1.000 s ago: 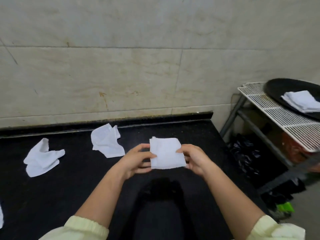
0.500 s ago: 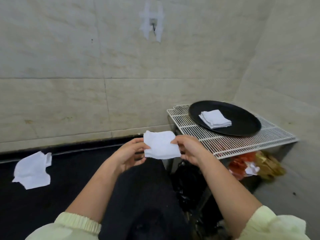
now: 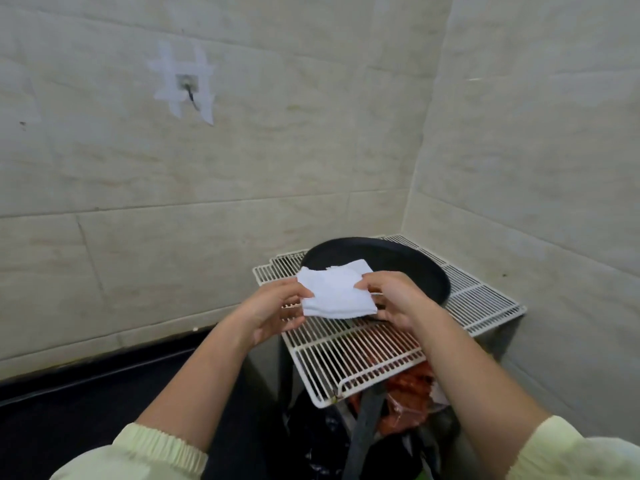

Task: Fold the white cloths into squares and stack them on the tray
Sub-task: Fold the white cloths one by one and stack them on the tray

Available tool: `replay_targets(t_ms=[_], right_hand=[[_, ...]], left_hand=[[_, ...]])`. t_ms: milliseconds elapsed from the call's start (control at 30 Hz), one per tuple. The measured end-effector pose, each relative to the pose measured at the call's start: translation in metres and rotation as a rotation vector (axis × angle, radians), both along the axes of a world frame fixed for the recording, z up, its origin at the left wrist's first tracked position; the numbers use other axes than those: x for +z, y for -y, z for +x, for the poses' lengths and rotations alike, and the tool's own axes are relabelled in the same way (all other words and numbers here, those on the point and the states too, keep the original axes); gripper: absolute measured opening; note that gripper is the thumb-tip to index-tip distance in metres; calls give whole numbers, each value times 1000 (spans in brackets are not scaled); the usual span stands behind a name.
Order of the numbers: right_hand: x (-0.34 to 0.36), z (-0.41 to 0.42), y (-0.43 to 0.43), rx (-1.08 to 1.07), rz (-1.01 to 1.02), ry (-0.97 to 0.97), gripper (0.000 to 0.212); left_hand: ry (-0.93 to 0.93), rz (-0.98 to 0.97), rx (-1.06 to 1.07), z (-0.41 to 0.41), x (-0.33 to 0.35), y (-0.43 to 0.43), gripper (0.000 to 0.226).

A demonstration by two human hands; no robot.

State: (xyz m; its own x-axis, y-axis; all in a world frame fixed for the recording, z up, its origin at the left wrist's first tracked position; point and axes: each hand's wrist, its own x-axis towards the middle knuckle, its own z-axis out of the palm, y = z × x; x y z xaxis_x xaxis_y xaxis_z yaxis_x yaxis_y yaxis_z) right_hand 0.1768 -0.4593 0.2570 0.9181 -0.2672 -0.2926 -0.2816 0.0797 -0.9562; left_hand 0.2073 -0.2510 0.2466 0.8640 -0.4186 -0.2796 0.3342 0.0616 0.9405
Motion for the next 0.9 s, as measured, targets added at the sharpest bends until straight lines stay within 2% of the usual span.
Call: replay_targets(t_ms=[100, 233, 433, 567, 667, 800, 900], right_hand=[[1, 28, 28, -18, -22, 3, 28], [1, 68, 59, -21, -68, 5, 15], [-8, 117, 95, -27, -77, -18, 18], [-21, 132, 108, -36, -90, -66, 20], [-27, 137, 111, -25, -90, -78, 16], [-33, 139, 109, 12, -107, -88, 21], [-36, 137, 107, 50, -148, -97, 14]], left_hand=[[16, 13, 4, 25, 2, 29, 9], [-4, -5, 9, 63, 2, 61, 10], [-48, -6, 52, 104, -7, 99, 22], [-53, 10, 74, 114, -15, 112, 27], [-43, 41, 88, 115, -19, 116, 22], [-43, 96, 113, 113, -25, 116, 13], [-59, 139, 140, 111, -29, 115, 13]])
